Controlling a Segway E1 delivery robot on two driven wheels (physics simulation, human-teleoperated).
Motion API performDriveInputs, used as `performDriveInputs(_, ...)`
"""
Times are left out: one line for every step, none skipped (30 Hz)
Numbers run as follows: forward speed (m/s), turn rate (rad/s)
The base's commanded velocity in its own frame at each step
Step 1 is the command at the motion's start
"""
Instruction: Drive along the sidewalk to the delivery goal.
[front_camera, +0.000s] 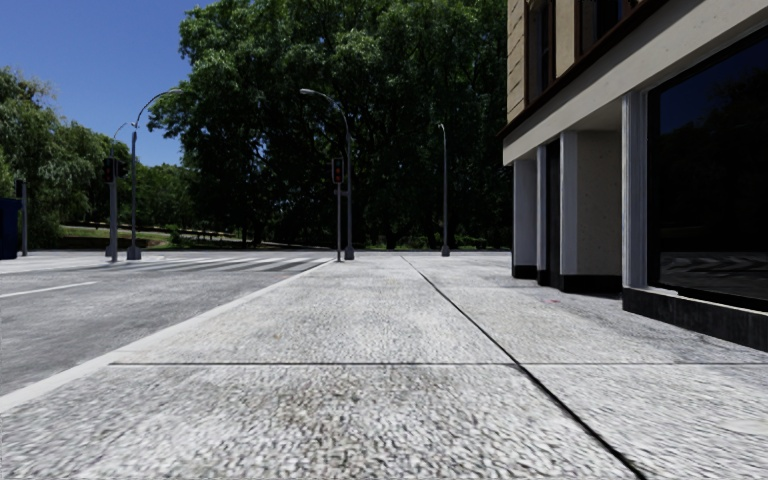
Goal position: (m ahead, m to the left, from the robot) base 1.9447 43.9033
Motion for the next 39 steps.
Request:
performDriveInputs(2.0, 0.0)
performDriveInputs(2.0, 0.0)
performDriveInputs(2.0, 0.0)
performDriveInputs(2.0, 0.0)
performDriveInputs(2.0, 0.0)
performDriveInputs(2.0, 0.0)
performDriveInputs(2.0, 0.0)
performDriveInputs(2.0, 0.0)
performDriveInputs(2.0, 0.0)
performDriveInputs(2.0, 0.0)
performDriveInputs(2.0, 0.0)
performDriveInputs(2.0, 0.0)
performDriveInputs(2.0, 0.0)
performDriveInputs(2.0, 0.0)
performDriveInputs(2.0, 0.0)
performDriveInputs(2.0, 0.0)
performDriveInputs(2.0, 0.12)
performDriveInputs(2.0, 0.12)
performDriveInputs(2.0, 0.27)
performDriveInputs(2.0, 0.33)
performDriveInputs(2.0, 0.35)
performDriveInputs(2.0, 0.35)
performDriveInputs(2.0, 0.35)
performDriveInputs(2.0, 0.31)
performDriveInputs(2.0, 0.31)
performDriveInputs(2.0, 0.0)
performDriveInputs(2.0, 0.0)
performDriveInputs(2.0, 0.0)
performDriveInputs(2.0, 0.0)
performDriveInputs(2.0, 0.0)
performDriveInputs(2.0, 0.0)
performDriveInputs(2.0, 0.0)
performDriveInputs(2.0, 0.0)
performDriveInputs(2.0, 0.0)
performDriveInputs(2.0, 0.0)
performDriveInputs(2.0, 0.0)
performDriveInputs(2.0, 0.0)
performDriveInputs(2.0, 0.0)
performDriveInputs(2.0, 0.0)
